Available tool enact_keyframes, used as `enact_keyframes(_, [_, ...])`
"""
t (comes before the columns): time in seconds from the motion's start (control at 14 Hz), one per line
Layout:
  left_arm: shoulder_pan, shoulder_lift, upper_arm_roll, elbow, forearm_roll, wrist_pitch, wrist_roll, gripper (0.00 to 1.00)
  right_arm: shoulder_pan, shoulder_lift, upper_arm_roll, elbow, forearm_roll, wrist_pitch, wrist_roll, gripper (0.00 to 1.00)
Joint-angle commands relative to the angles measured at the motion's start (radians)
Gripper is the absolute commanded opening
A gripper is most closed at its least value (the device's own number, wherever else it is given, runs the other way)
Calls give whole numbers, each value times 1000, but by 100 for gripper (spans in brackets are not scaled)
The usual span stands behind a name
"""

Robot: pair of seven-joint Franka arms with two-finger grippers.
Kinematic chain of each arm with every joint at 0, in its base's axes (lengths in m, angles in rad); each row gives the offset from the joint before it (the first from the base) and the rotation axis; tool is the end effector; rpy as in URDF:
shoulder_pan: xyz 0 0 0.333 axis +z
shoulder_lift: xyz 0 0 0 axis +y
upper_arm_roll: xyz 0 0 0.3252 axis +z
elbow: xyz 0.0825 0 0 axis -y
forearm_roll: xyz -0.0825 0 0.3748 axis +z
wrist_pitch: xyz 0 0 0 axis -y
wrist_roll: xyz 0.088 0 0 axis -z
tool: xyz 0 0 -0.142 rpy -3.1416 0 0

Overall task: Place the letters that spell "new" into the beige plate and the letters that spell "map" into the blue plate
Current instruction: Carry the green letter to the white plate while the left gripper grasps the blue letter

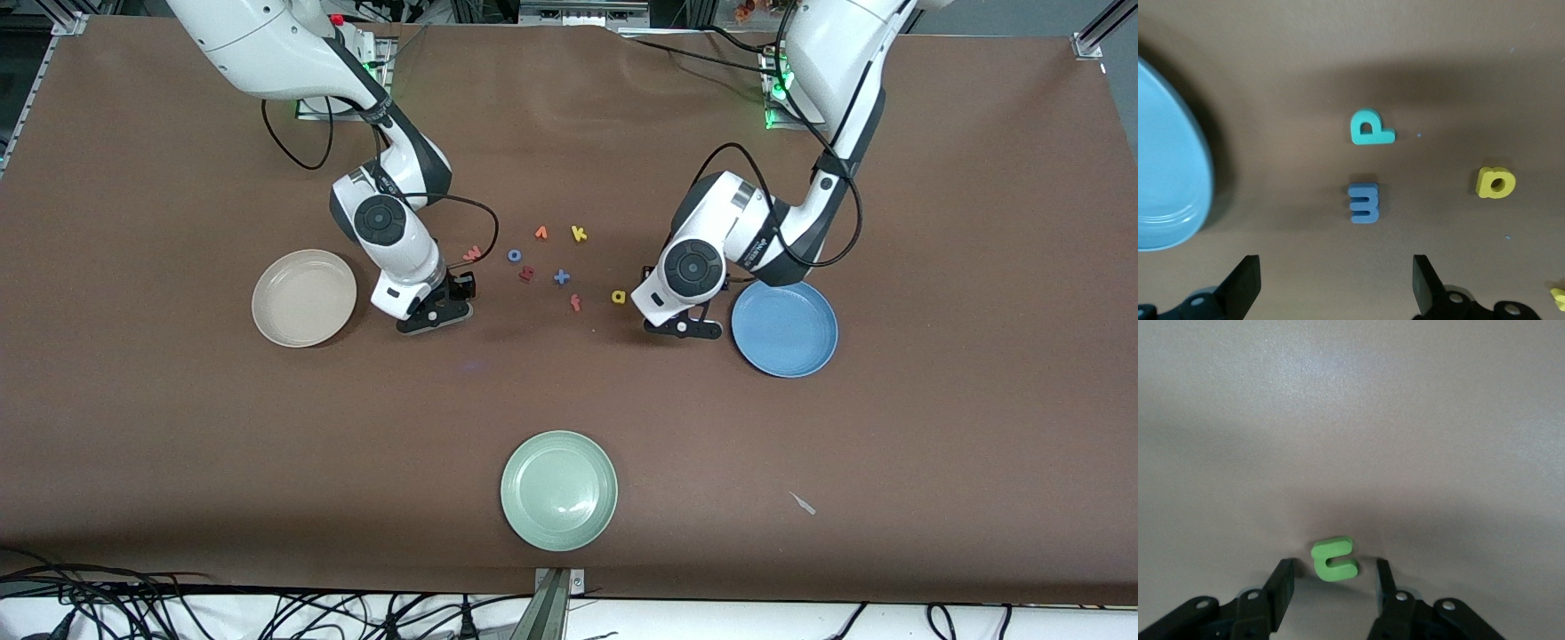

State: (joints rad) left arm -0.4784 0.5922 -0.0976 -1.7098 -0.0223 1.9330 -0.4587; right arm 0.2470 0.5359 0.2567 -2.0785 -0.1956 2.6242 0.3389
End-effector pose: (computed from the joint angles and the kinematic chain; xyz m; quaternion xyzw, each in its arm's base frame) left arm 0.5165 -0.3343 0.2054 -0.9813 0.0487 0.1770 0.0572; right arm 0.5143 0.2877 0.1571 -0.9887 -0.1479 -0.0101 0.0211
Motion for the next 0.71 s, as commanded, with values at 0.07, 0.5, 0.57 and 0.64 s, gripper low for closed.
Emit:
enact_keyframes(0.07, [-17, 6, 9, -59, -15, 121, -9, 98, 2, 18, 0, 21, -18, 14, -6, 48])
enact_keyframes(0.5, [-28, 27, 9, -99, -11, 210, 5, 93, 0, 18, 0, 28, -42, 14, -15, 31])
enact_keyframes(0.57, [-28, 29, 9, -102, -11, 215, 5, 92, -3, 18, 0, 40, -42, 7, -29, 29])
enact_keyframes(0.64, [-28, 29, 9, -112, -11, 224, 5, 88, -6, 15, 0, 47, -42, -9, -38, 28])
